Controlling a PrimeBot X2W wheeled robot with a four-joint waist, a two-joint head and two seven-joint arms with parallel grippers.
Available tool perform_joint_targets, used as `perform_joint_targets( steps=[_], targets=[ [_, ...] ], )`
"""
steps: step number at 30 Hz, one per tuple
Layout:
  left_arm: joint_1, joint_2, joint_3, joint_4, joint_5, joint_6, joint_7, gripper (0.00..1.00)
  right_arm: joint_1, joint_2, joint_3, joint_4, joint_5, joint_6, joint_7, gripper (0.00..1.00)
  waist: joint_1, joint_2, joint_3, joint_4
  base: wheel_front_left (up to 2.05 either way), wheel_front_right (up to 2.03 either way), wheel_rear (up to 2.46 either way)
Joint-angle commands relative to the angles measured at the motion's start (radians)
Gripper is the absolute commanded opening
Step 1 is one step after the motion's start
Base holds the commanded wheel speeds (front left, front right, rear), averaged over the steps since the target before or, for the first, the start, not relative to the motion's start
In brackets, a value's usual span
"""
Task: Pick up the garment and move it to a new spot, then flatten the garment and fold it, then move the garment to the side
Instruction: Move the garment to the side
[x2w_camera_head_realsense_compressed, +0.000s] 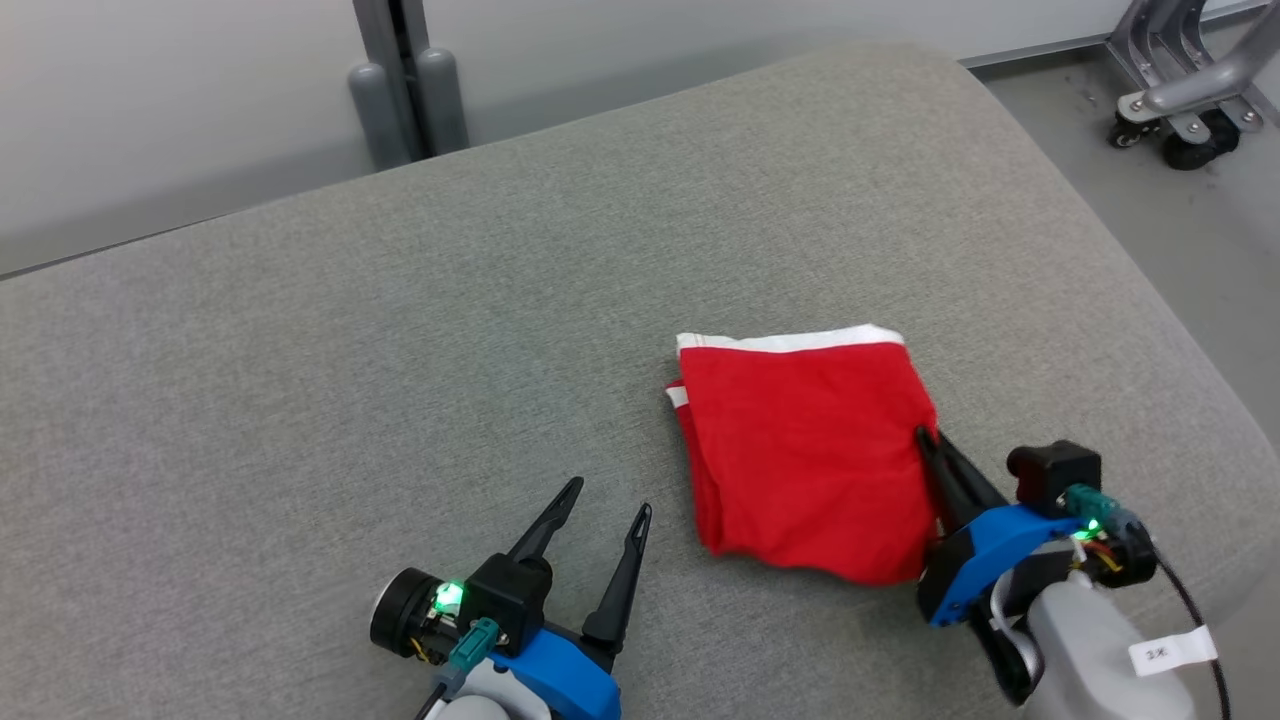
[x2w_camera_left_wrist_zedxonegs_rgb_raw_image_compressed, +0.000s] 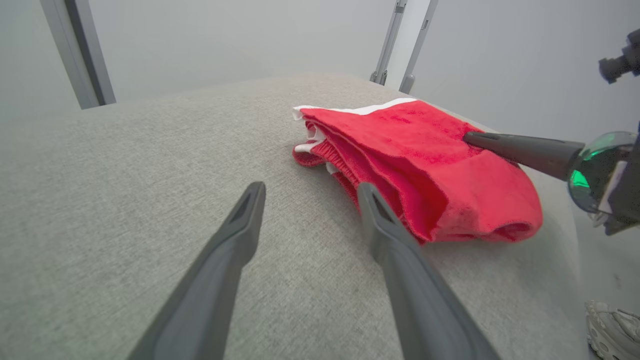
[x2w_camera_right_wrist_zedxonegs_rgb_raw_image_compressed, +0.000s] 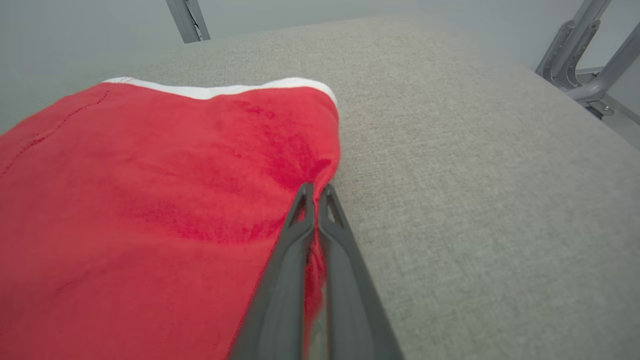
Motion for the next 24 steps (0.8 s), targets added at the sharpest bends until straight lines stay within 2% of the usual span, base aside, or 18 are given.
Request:
perform_joint_targets(
  steps=[1, 11, 13, 14, 20, 21, 24],
  targets=[
    [0.000, 0.001, 0.009, 0.003, 0.011, -0.006, -0.004, 1.00, -0.027, -0.027, -0.006, 0.006, -0.017, 0.000, -0.003, 0.00, 0.0000, 0.0000, 0.009, 0.017, 0.00, 0.00, 0.00],
    [-0.037, 0.002, 0.059, 0.000, 0.059, -0.003, -0.004, 1.00, -0.232, -0.224, -0.108, 0.110, -0.159, 0.000, -0.003, 0.00, 0.0000, 0.0000, 0.102, 0.150, 0.00, 0.00, 0.00],
    [-0.041, 0.002, 0.067, -0.002, 0.065, -0.003, -0.004, 1.00, -0.256, -0.241, -0.127, 0.124, -0.172, 0.000, -0.003, 0.00, 0.0000, 0.0000, 0.114, 0.161, 0.00, 0.00, 0.00],
    [-0.052, 0.003, 0.078, -0.005, 0.073, -0.003, -0.004, 1.00, -0.301, -0.273, -0.166, 0.153, -0.196, 0.000, -0.003, 0.00, 0.0000, 0.0000, 0.141, 0.184, 0.00, 0.00, 0.00],
    [-0.089, 0.003, 0.103, -0.017, 0.090, -0.004, -0.004, 1.00, -0.393, -0.371, -0.314, 0.230, -0.298, 0.000, -0.003, 0.00, 0.0000, 0.0000, 0.200, 0.235, 0.00, 0.00, 0.00],
    [-0.089, 0.003, 0.103, -0.017, 0.090, -0.004, -0.004, 1.00, -0.393, -0.371, -0.314, 0.230, -0.298, 0.000, -0.003, 0.00, 0.0000, 0.0000, 0.200, 0.235, 0.00, 0.00, 0.00],
    [-0.101, 0.008, 0.114, -0.021, 0.094, 0.000, -0.003, 1.00, -0.412, -0.407, -0.396, 0.261, -0.347, 0.000, -0.003, 0.00, 0.0000, 0.0000, 0.217, 0.252, 0.00, 0.00, 0.00]
  ],
)
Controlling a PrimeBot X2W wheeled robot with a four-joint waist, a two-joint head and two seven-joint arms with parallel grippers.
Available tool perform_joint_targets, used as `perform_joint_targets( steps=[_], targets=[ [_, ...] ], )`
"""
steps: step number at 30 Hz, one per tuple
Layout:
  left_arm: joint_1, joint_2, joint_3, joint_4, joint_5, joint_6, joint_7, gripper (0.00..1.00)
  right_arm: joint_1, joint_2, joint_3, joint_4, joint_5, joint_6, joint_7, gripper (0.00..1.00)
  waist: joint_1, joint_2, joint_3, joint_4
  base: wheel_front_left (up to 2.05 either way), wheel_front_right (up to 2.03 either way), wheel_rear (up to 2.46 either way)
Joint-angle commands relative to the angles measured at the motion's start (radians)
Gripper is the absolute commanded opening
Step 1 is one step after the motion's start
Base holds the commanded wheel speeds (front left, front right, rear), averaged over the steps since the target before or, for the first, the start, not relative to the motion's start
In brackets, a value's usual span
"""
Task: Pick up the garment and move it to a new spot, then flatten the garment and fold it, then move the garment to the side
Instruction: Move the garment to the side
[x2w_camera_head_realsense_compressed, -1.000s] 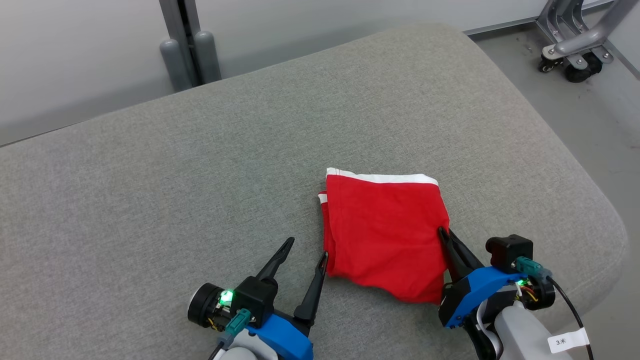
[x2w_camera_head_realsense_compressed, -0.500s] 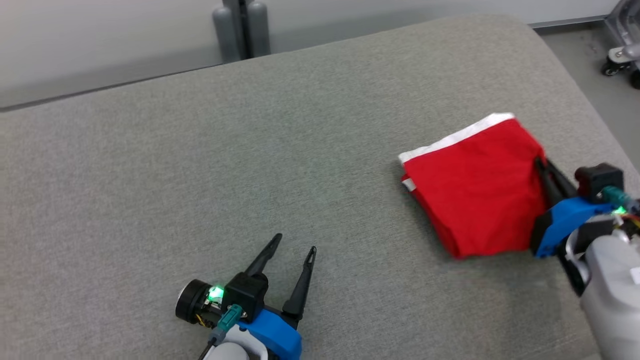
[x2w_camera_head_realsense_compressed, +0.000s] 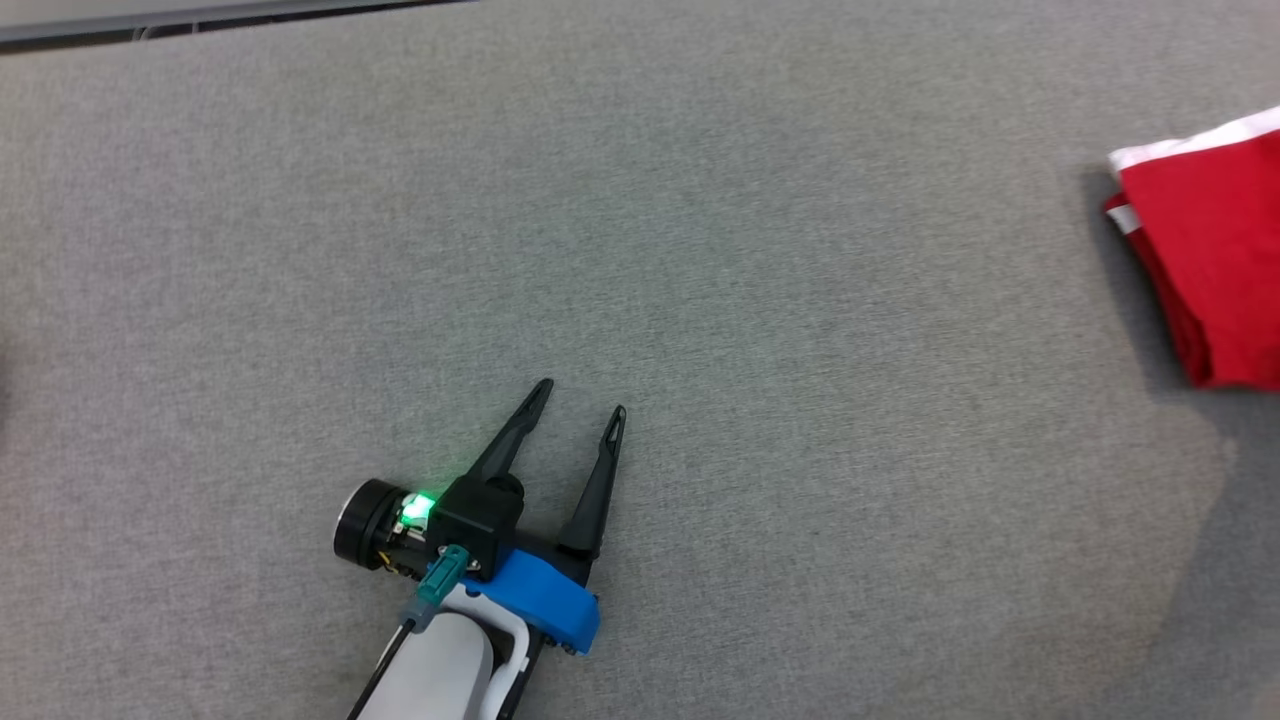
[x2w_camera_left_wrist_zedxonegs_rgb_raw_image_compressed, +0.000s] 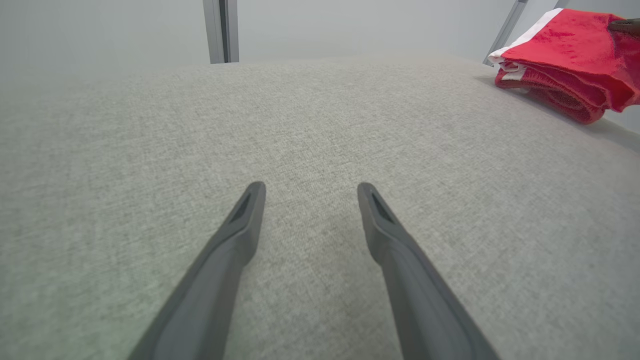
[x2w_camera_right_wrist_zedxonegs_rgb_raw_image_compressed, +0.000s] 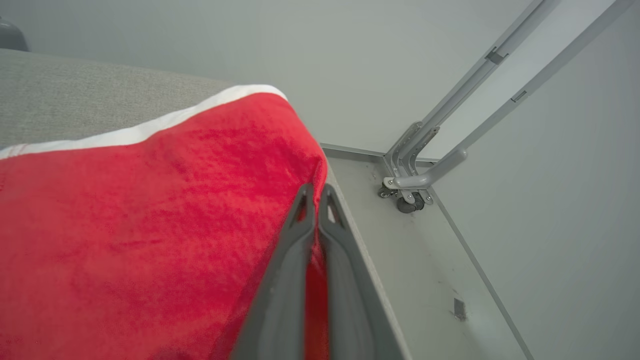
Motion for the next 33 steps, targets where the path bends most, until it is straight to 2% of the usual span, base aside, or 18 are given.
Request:
perform_joint_targets(
  steps=[1, 2, 3, 4, 8, 13, 19, 24, 33],
  targets=[
    [-0.015, 0.016, 0.014, 0.013, 0.006, 0.004, 0.000, 1.00, -0.017, -0.005, -0.006, 0.001, -0.006, 0.000, -0.003, 0.00, 0.0000, -0.0001, 0.017, 0.017, 0.00, 0.00, 0.00],
    [-0.018, 0.016, 0.018, 0.012, 0.007, 0.006, 0.002, 1.00, -0.023, -0.010, -0.046, -0.009, -0.010, 0.000, -0.003, 0.00, 0.0000, -0.0001, 0.020, 0.019, 0.00, 0.00, 0.00],
    [-0.020, 0.018, 0.021, 0.011, 0.007, 0.007, 0.002, 1.00, -0.027, -0.008, -0.087, -0.028, -0.013, 0.000, -0.003, 0.08, 0.0000, -0.0001, 0.023, 0.021, 0.00, 0.00, 0.00],
    [-0.021, 0.018, 0.023, 0.012, 0.008, 0.008, 0.002, 1.00, -0.021, 0.005, -0.104, -0.041, -0.031, 0.000, -0.003, 1.00, 0.0000, -0.0001, 0.025, 0.023, 0.00, 0.00, 0.00],
    [-0.023, 0.020, 0.040, 0.015, -0.003, 0.018, 0.002, 1.00, -0.008, 0.051, -0.159, -0.120, -0.055, 0.000, -0.003, 1.00, 0.0000, -0.0001, 0.025, 0.023, 0.00, 0.00, 0.00],
    [-0.024, 0.017, 0.064, 0.009, -0.021, 0.041, 0.002, 1.00, 0.021, 0.157, -0.138, -0.246, -0.031, 0.000, -0.003, 1.00, 0.0000, -0.0001, 0.004, 0.028, 0.00, 0.00, 0.00],
    [-0.003, 0.009, 0.120, -0.004, -0.042, 0.079, 0.000, 1.00, 0.113, 0.284, -0.027, -0.390, 0.045, 0.000, -0.003, 1.00, 0.0000, -0.0001, -0.041, 0.054, 0.00, 0.00, 0.00],
    [0.028, 0.009, 0.203, -0.010, -0.057, 0.115, 0.000, 1.00, 0.255, 0.377, 0.089, -0.477, 0.153, 0.000, -0.003, 1.00, 0.0000, -0.0001, -0.092, 0.093, 0.00, 0.00, 0.00],
    [0.097, 0.008, 0.288, 0.002, -0.063, 0.119, 0.000, 1.00, 0.445, 0.444, 0.211, -0.522, 0.217, 0.000, -0.003, 1.00, 0.0000, -0.0001, -0.176, 0.127, 0.00, 0.00, 0.00]
  ],
)
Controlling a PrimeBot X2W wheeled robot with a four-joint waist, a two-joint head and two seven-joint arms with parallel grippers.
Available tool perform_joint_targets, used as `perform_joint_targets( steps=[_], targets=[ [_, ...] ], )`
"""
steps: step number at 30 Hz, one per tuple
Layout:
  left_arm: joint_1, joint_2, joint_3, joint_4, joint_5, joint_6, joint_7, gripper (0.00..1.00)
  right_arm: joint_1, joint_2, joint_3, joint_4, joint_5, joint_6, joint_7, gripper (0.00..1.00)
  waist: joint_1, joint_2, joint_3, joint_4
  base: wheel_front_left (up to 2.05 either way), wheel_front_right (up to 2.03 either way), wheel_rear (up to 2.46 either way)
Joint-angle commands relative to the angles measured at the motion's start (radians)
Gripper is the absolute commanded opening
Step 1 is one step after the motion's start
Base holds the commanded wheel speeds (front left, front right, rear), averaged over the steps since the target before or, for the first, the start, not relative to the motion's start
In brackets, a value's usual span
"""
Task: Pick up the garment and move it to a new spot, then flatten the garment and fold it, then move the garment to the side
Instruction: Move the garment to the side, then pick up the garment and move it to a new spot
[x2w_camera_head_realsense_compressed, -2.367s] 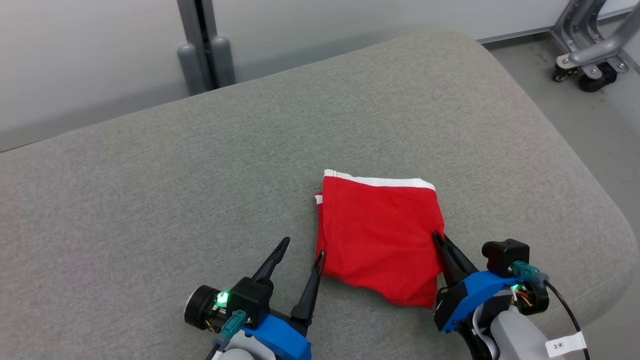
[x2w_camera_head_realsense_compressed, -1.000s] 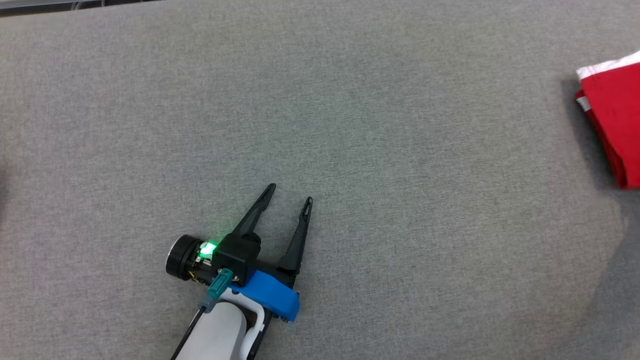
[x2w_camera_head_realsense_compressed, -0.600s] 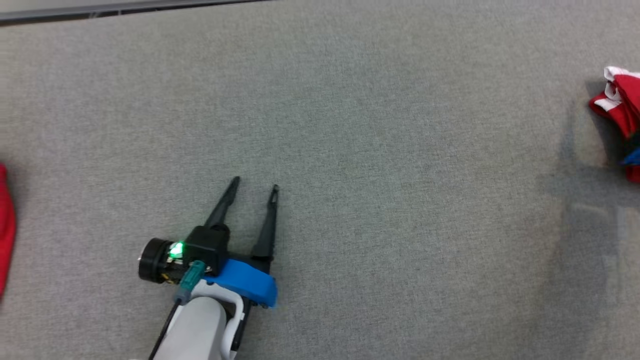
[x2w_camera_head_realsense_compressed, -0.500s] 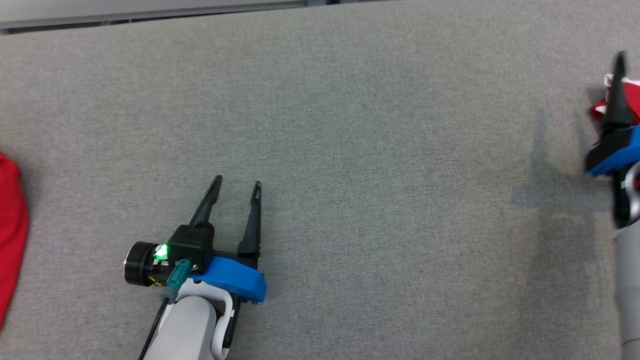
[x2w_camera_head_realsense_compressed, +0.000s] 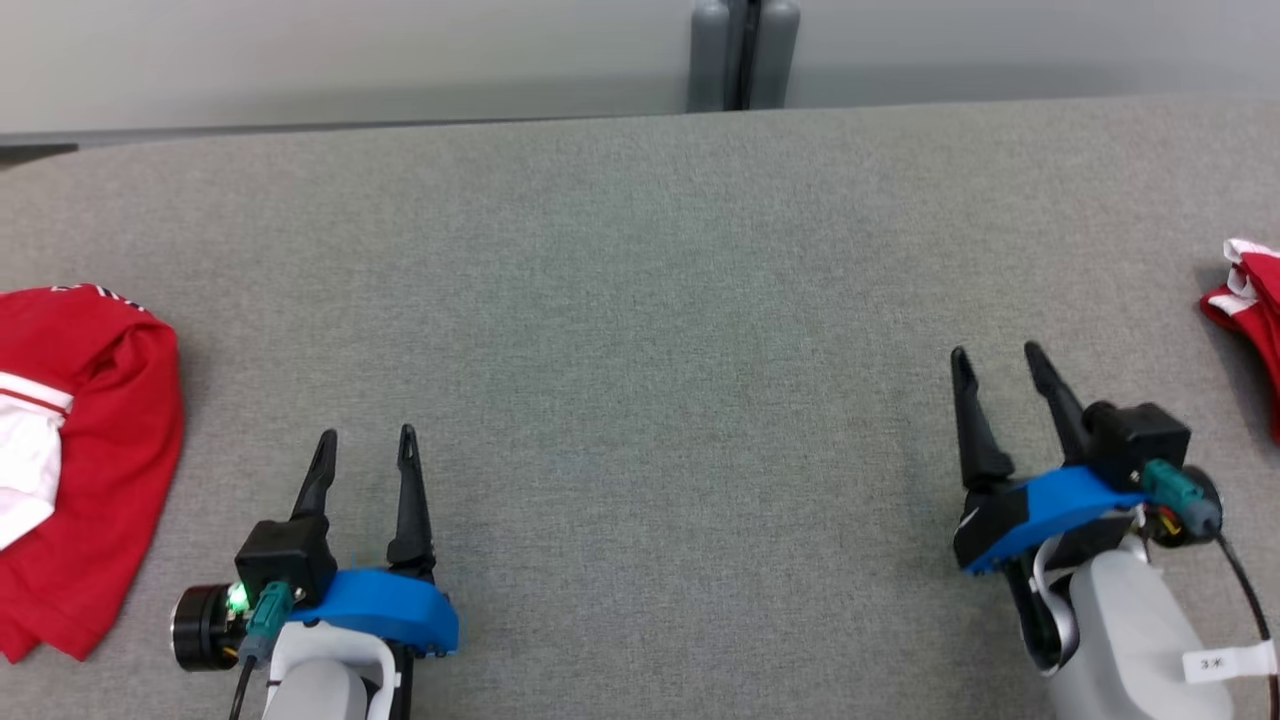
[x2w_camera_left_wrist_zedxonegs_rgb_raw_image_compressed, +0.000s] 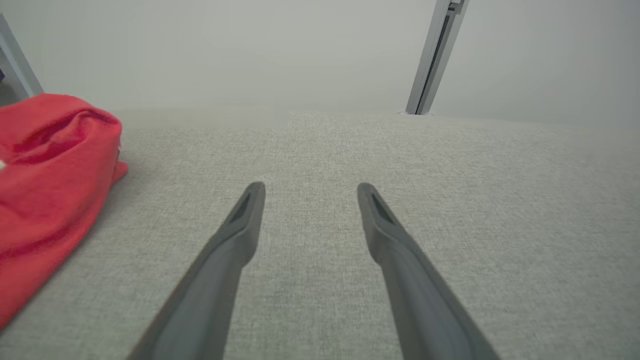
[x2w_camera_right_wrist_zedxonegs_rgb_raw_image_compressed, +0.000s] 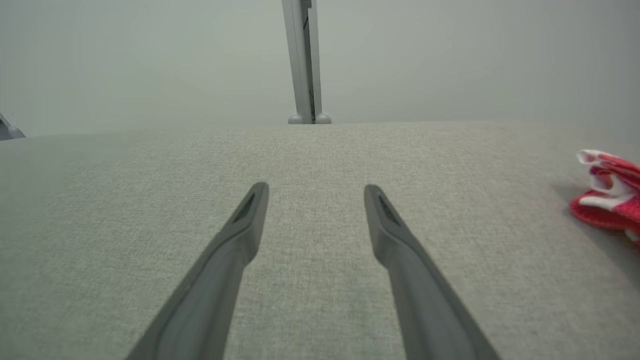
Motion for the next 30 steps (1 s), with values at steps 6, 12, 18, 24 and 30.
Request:
perform_joint_targets(
  steps=[6, 12, 18, 24, 30],
  targets=[
    [0.053, 0.000, 0.034, 0.014, -0.006, -0.006, 0.000, 1.00, 0.098, 0.009, 0.047, -0.051, -0.022, 0.000, -0.003, 1.00, 0.0000, 0.0000, -0.058, 0.007, 0.00, 0.00, 0.00],
    [0.105, 0.000, 0.051, 0.016, 0.000, -0.010, 0.000, 1.00, 0.146, 0.009, 0.062, -0.079, 0.011, 0.000, -0.003, 1.00, 0.0000, 0.0000, -0.110, 0.001, 0.00, 0.00, 0.00],
    [0.156, 0.000, 0.054, 0.015, -0.005, -0.016, 0.000, 1.00, 0.194, 0.009, 0.070, -0.081, 0.037, 0.000, -0.003, 1.00, 0.0000, 0.0000, -0.183, 0.001, 0.00, 0.00, 0.00],
    [0.194, 0.000, 0.049, 0.012, -0.006, -0.022, 0.000, 1.00, 0.232, 0.009, 0.088, -0.073, 0.056, 0.000, -0.003, 1.00, 0.0000, 0.0000, -0.231, 0.002, 0.00, 0.00, 0.00],
    [0.208, 0.000, 0.048, 0.006, -0.011, -0.025, 0.000, 1.00, 0.245, 0.009, 0.103, -0.066, 0.071, 0.000, -0.003, 1.00, 0.0000, 0.0000, -0.240, 0.004, 0.00, 0.00, 0.00]
  ],
)
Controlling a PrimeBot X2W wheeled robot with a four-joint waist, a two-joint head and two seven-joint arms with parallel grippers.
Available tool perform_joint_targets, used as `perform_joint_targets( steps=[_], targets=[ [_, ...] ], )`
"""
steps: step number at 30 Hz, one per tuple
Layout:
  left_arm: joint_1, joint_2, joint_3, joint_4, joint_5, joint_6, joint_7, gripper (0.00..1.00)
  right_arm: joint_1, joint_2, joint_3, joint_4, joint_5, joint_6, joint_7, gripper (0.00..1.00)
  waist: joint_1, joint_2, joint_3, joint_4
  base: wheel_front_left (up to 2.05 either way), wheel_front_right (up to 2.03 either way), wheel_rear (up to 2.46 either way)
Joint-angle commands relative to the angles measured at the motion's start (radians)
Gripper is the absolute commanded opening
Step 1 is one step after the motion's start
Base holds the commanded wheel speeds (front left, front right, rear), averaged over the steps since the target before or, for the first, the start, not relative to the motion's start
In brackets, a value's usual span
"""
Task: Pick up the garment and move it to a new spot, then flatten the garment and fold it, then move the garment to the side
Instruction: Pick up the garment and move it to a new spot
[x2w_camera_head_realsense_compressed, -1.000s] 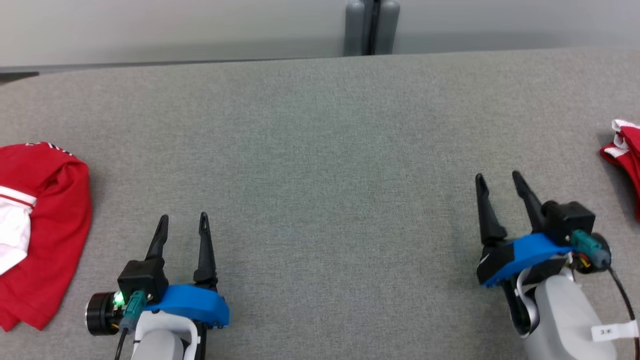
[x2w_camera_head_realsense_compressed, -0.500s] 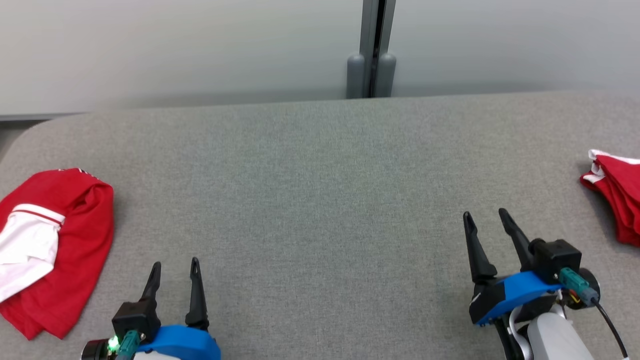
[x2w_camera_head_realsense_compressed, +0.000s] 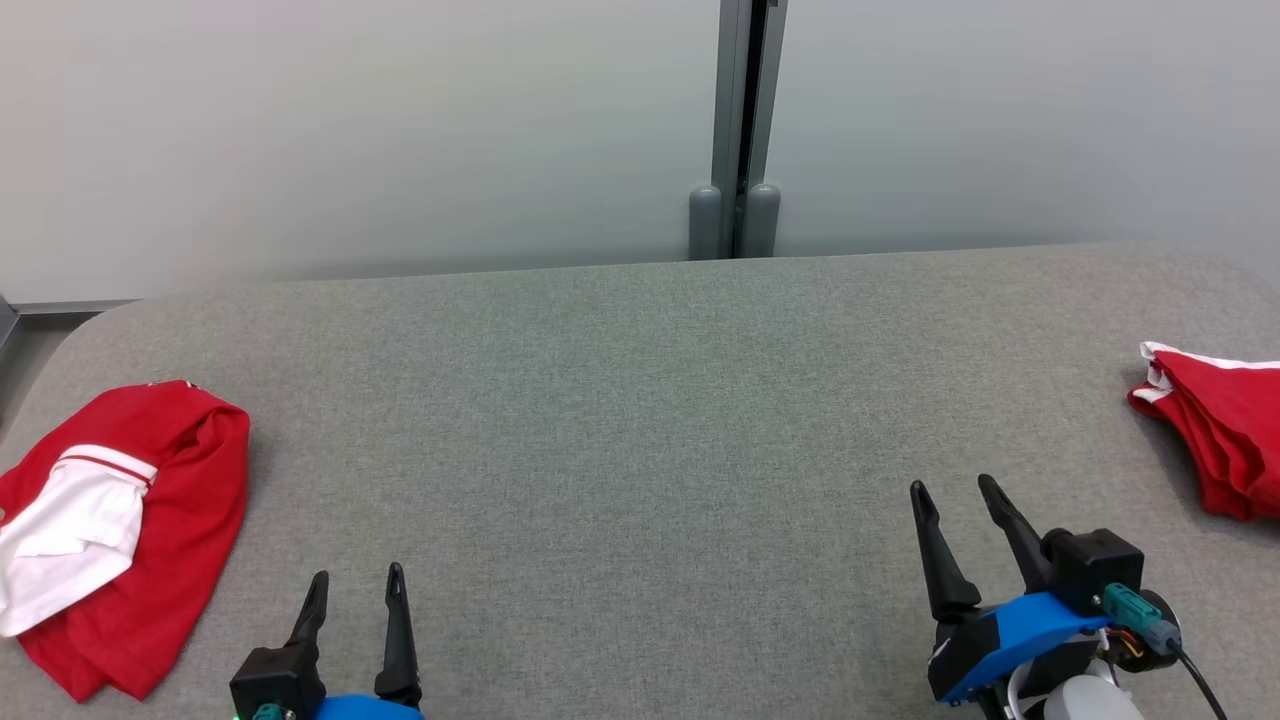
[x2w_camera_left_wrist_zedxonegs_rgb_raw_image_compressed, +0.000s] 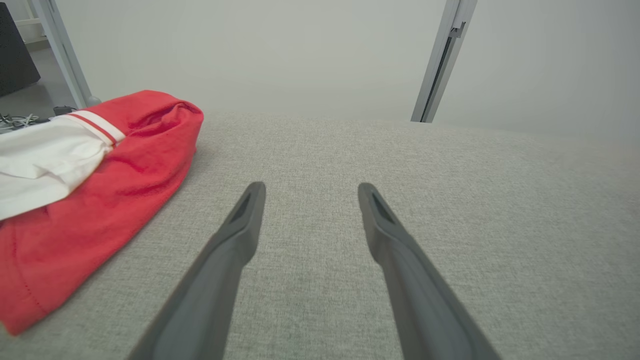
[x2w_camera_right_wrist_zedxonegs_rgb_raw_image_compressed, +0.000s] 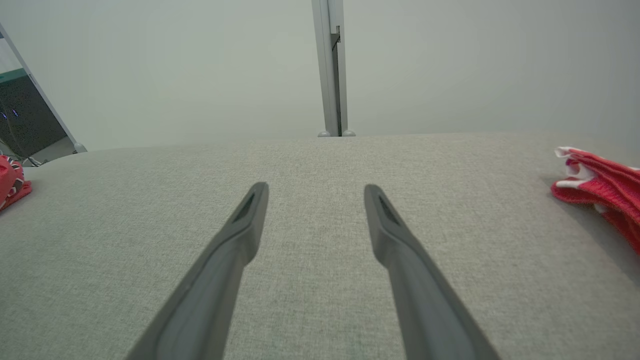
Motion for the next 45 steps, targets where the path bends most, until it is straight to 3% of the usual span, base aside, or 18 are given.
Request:
perform_joint_targets(
  steps=[1, 11, 16, 26, 33, 38, 45],
  targets=[
    [0.009, 0.000, -0.004, -0.004, -0.005, -0.002, 0.000, 1.00, 0.018, -0.001, 0.006, 0.003, 0.003, 0.000, -0.003, 1.00, 0.0002, 0.0000, 0.000, 0.001, 0.00, 0.00, 0.00],
    [0.014, 0.000, -0.008, -0.006, -0.009, 0.001, 0.000, 1.00, 0.017, -0.001, 0.015, 0.016, 0.008, 0.000, -0.003, 1.00, 0.0002, 0.0000, 0.000, 0.016, 0.00, 0.00, 0.00],
    [0.010, 0.001, -0.011, 0.003, -0.027, 0.015, 0.000, 1.00, 0.008, -0.001, 0.032, 0.023, 0.000, 0.000, -0.003, 1.00, 0.0002, 0.0000, 0.018, 0.056, 0.00, 0.00, 0.00],
    [0.000, 0.000, 0.011, 0.003, -0.060, 0.047, 0.000, 1.00, -0.002, -0.001, 0.080, 0.023, 0.010, 0.000, -0.003, 1.00, 0.0002, 0.0000, 0.058, 0.271, 0.00, 0.00, 0.00],
    [0.038, 0.000, 0.082, -0.005, -0.087, 0.071, 0.000, 1.00, -0.022, -0.002, 0.162, 0.028, 0.028, 0.000, -0.003, 1.00, 0.0002, 0.0000, 0.066, 0.397, 0.00, 0.00, 0.00],
    [0.060, 0.000, 0.135, -0.001, -0.092, 0.075, 0.000, 1.00, -0.036, -0.002, 0.202, 0.033, 0.034, 0.000, -0.003, 1.00, 0.0002, 0.0000, 0.073, 0.415, 0.00, 0.00, 0.00],
    [-0.006, 0.000, 0.183, 0.009, -0.059, 0.061, 0.000, 1.00, -0.061, -0.002, 0.231, 0.025, 0.005, 0.000, -0.003, 1.00, 0.0002, 0.0000, 0.119, 0.379, 0.00, 0.00, 0.00]
  ],
)
